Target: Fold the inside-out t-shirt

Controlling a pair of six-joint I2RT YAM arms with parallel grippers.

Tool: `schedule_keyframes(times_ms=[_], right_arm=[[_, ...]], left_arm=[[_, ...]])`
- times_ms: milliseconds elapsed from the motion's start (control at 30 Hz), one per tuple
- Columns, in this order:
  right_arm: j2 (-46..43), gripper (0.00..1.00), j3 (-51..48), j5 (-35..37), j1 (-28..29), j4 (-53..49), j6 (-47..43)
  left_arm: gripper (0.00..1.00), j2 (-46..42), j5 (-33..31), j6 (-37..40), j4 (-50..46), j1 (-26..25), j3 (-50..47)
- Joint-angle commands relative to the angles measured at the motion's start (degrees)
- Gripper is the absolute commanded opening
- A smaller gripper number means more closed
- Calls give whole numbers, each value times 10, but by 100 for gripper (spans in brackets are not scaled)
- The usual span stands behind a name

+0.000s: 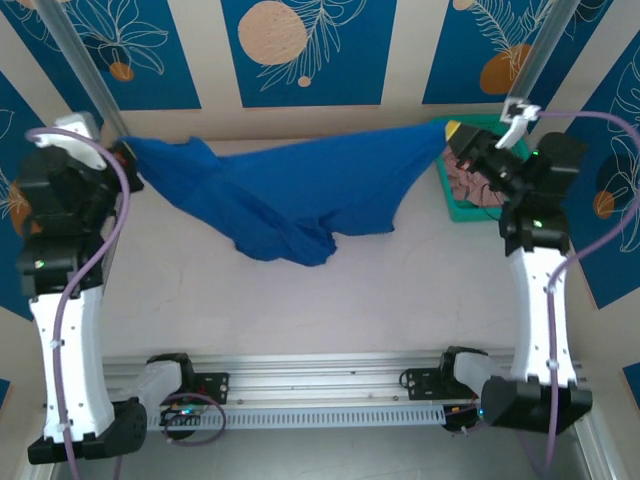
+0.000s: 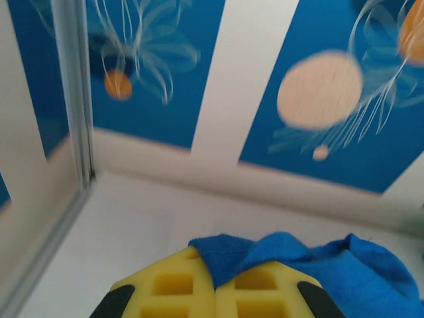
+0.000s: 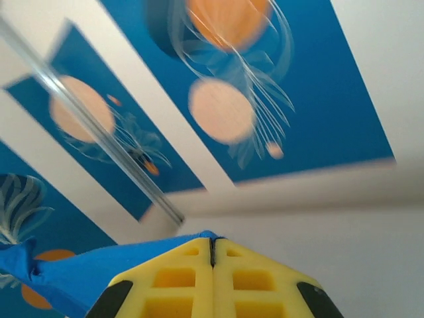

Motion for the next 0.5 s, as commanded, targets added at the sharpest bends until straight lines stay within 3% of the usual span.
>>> schedule_keyframes(times_ms=[0, 200, 467], right_arm=[[-22, 0, 70, 46, 0, -84, -29], [-50, 0, 181, 90, -6, -187, -65], [-125, 0, 223, 136, -5, -258, -100]], left_arm=[[0, 25, -44, 19, -23, 9, 106], [0, 58, -62, 54, -73, 9, 263], [0, 11, -84, 97, -73, 8, 279]])
